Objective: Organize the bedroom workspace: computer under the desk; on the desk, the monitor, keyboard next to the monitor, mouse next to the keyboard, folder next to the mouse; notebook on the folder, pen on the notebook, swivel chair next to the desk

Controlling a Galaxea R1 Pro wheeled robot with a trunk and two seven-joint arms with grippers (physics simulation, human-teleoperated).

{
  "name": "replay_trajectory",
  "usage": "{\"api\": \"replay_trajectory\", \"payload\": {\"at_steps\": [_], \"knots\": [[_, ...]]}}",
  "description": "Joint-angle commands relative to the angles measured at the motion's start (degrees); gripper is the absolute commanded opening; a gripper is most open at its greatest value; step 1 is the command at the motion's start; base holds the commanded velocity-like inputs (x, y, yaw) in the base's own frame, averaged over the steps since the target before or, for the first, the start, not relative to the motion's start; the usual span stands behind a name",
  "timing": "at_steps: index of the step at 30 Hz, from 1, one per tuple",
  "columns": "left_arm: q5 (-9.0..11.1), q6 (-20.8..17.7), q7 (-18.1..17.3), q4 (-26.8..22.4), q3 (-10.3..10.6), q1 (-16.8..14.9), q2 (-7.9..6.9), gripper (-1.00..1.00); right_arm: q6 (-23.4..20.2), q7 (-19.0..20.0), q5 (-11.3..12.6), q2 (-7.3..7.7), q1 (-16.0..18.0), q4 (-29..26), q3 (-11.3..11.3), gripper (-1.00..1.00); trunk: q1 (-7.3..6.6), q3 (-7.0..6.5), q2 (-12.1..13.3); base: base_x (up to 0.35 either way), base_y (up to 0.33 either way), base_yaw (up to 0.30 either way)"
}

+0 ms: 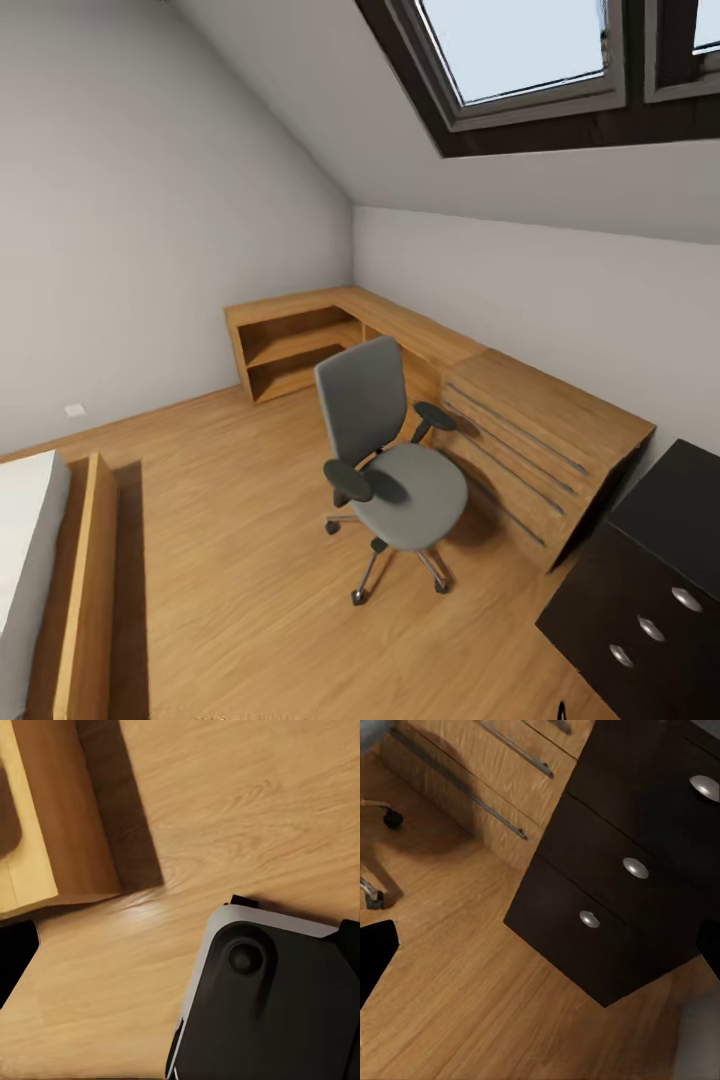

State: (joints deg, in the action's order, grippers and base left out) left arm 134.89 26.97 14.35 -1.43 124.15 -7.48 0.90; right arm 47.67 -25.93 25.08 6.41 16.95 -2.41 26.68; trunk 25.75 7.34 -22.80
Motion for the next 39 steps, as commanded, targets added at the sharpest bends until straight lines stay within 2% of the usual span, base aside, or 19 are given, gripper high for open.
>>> {"api": "replay_trajectory", "payload": {"at_steps": [1, 9, 18, 31, 39], "knots": [[0.11, 0.18, 0.50, -0.15, 0.48, -0.08, -0.02, 1.00, 0.05, -0.35, 0.26, 0.01, 0.01, -0.05, 0.52, 1.00, 0.03, 0.12, -0.12, 0.000, 0.201, 0.287], [0.11, 0.19, 0.50, -0.15, 0.48, -0.08, -0.02, 1.00, 0.05, -0.35, 0.24, -0.04, 0.01, -0.05, 0.58, 1.00, 0.03, 0.12, -0.12, 0.000, 0.233, 0.287], [0.11, 0.19, 0.50, -0.15, 0.48, -0.08, -0.02, 1.00, 0.20, -0.35, 0.19, -0.62, 0.01, -0.05, 0.58, 1.00, 0.03, -0.13, -0.12, 0.000, 0.038, 0.237], [0.11, 0.14, 0.50, -0.15, 0.53, -0.08, -0.02, 1.00, 0.57, -0.26, -0.35, -0.73, 0.02, 0.21, 0.60, 1.00, 0.03, -1.26, -0.12, 0.000, -0.002, 0.023], [0.11, 0.10, 0.50, -0.15, 0.64, -0.08, -0.02, 1.00, 0.66, -0.26, -0.39, -0.86, 0.01, 0.27, 0.65, 1.00, 0.03, -1.99, -0.12, 0.000, -0.215, 0.000]]}}
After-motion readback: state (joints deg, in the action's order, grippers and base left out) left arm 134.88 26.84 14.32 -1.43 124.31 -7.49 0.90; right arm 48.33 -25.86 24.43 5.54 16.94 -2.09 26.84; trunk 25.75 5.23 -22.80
